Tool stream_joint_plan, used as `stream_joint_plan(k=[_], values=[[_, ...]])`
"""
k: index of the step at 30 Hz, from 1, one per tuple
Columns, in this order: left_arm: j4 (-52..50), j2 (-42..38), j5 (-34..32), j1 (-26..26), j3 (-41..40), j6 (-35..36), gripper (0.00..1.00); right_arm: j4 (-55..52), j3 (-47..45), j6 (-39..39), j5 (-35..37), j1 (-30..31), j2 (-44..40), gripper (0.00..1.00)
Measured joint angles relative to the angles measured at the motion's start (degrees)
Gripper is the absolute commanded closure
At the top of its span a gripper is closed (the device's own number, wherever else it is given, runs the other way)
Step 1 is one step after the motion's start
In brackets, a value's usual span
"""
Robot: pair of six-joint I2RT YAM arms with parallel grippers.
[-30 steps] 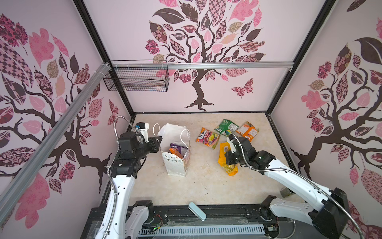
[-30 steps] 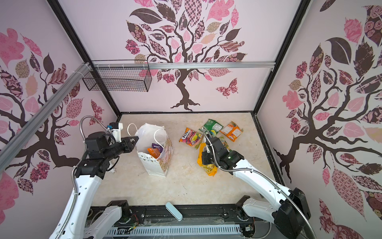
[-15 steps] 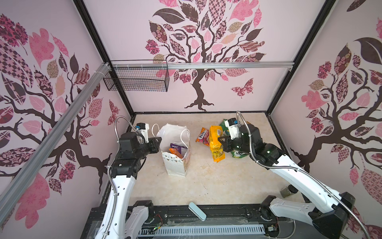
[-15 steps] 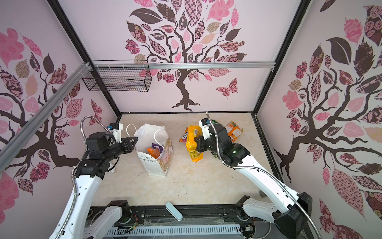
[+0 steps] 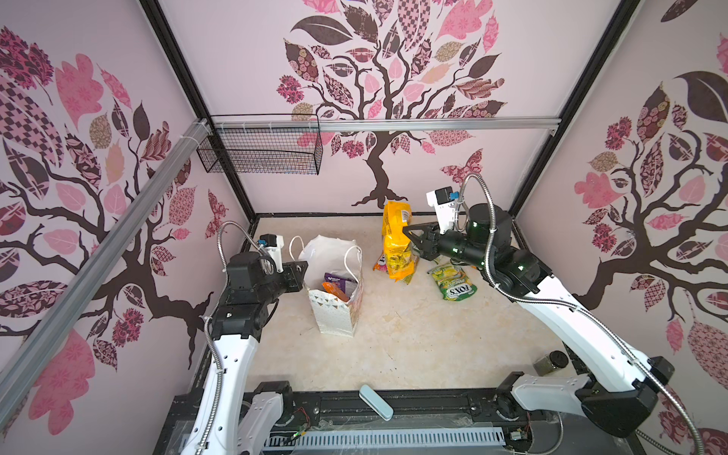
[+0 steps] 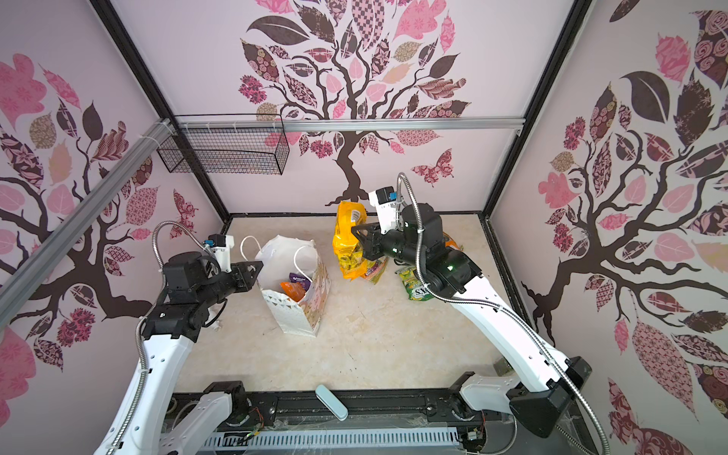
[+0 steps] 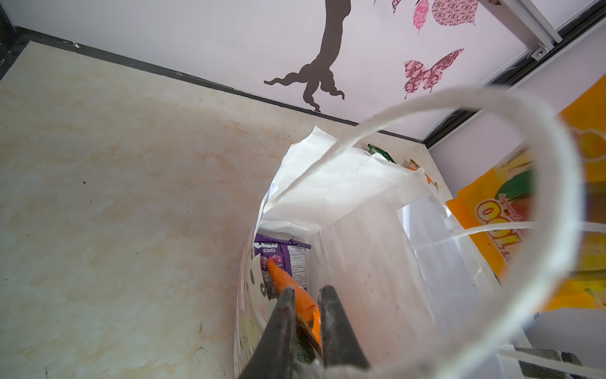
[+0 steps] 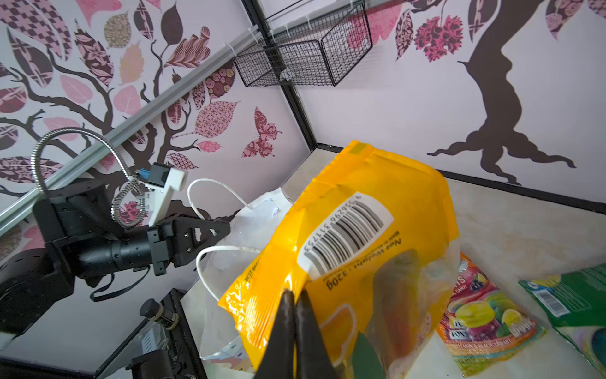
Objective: Place the snacks into the paper bag
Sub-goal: Place the snack in the paper bag.
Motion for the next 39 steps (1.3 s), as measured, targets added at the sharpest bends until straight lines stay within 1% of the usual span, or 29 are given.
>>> stream_joint_plan(k=[6,15,22,28,32,39], values=[[0.15,0.11,0.02,0.02,0.0,-0.44,0.81,2.14,5.49,0.74,-3.26,0.72,3.08,1.0],[0.17,-0.15,-0.04,0.0,-0.09,-0.61,0.81,5.4,18.32,2.38,-7.39,2.19,11.19,1.0],[0.15,-0.15,-0.02,0.0,-0.09,-0.63,0.8,2.84,30.95,-0.07,-7.39,7.41,18.86,1.0],[0.13,-0.15,-0.15,0.0,-0.09,-0.63,0.81,-0.48,38.45,-0.76,-9.33,10.1,23.63,1.0],[0.09,-0.17,-0.5,0.02,-0.09,-0.61,0.81,-3.19,40.81,-1.79,-10.75,11.3,25.64,1.0],[-0.04,-0.17,-1.2,0.02,-0.09,-0.61,0.81,-7.93,40.52,-3.48,-12.02,12.31,27.06,1.0]])
